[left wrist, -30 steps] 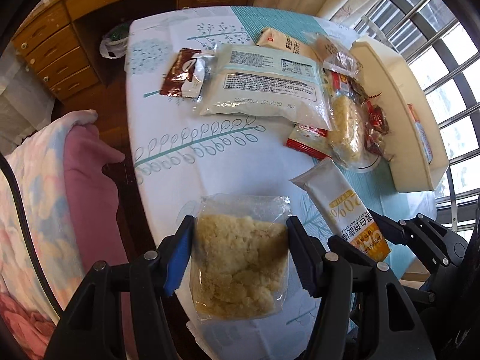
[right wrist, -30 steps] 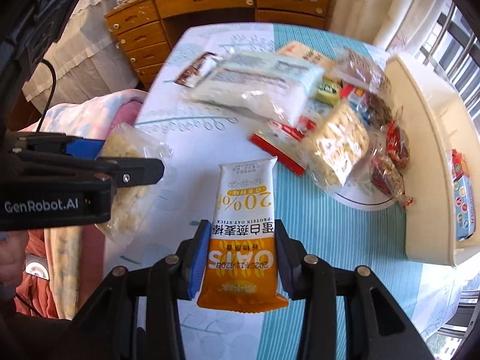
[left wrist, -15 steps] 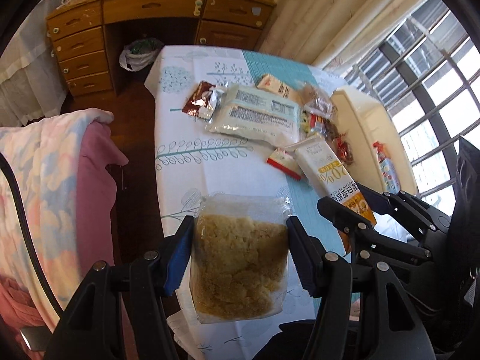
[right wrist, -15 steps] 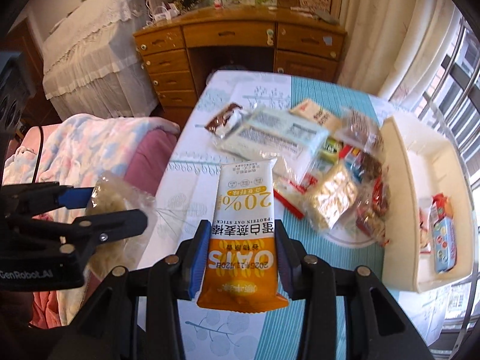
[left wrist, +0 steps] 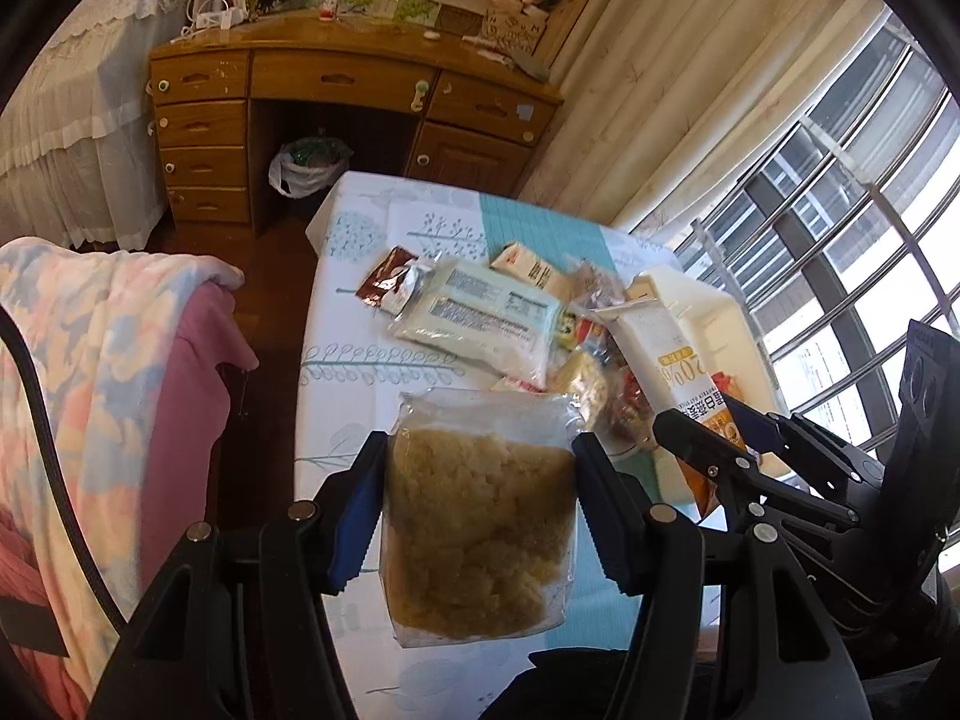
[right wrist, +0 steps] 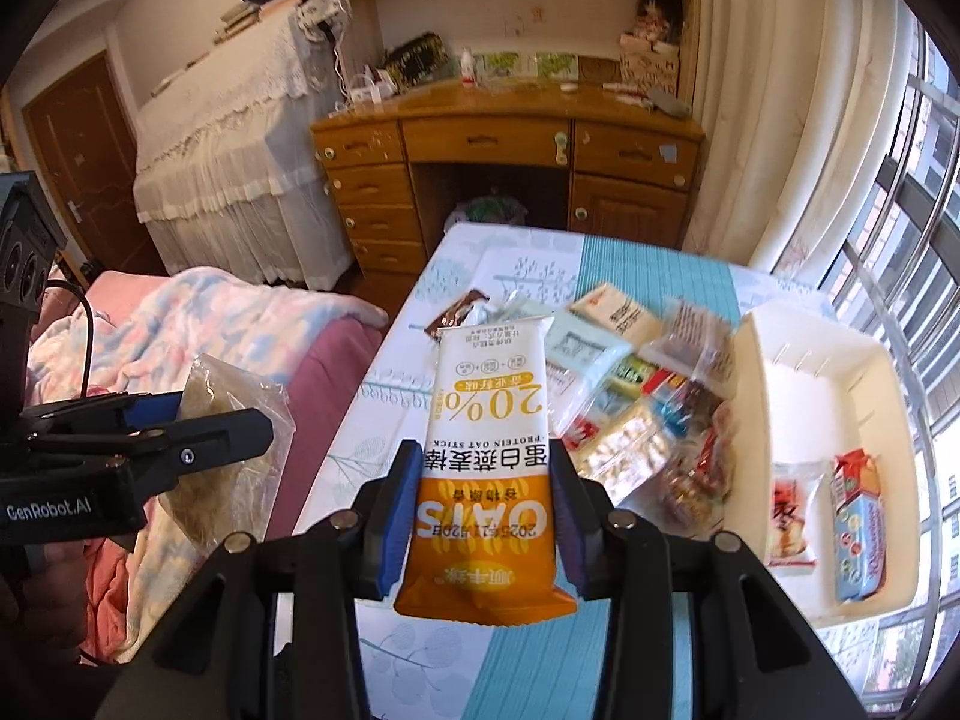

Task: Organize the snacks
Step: 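Lift the cookie bag with the left tool while the right tool carries the OATS bar toward the tray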

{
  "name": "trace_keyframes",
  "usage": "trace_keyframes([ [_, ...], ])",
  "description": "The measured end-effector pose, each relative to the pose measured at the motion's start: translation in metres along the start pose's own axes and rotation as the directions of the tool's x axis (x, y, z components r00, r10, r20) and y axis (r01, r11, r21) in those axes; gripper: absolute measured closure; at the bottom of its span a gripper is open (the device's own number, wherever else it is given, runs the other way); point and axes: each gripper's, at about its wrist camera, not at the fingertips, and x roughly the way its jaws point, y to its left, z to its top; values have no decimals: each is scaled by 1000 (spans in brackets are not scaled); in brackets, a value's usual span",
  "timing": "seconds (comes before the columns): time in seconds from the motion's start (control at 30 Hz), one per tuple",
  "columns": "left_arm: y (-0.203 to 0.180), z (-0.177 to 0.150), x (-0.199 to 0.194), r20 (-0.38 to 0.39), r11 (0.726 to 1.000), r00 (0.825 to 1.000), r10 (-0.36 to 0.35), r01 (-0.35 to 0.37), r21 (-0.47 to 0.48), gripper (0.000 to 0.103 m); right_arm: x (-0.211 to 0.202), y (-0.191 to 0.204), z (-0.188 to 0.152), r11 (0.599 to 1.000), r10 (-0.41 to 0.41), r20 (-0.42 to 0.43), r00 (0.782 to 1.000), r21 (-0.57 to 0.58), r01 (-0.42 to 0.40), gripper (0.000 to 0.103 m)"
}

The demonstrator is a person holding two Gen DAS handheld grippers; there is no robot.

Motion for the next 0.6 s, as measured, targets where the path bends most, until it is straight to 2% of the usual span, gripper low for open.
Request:
trace_keyframes([
  [0.3,-68,5,-5,78,1000,997,0,-1,5,43,-34,-55,3,1000,21,77,997,-23,-19,62],
  [0.6,-142,6,18,113,999,993,-29,26,21,43,-57,-123,-1,999,1,136,991,-39,4,62],
])
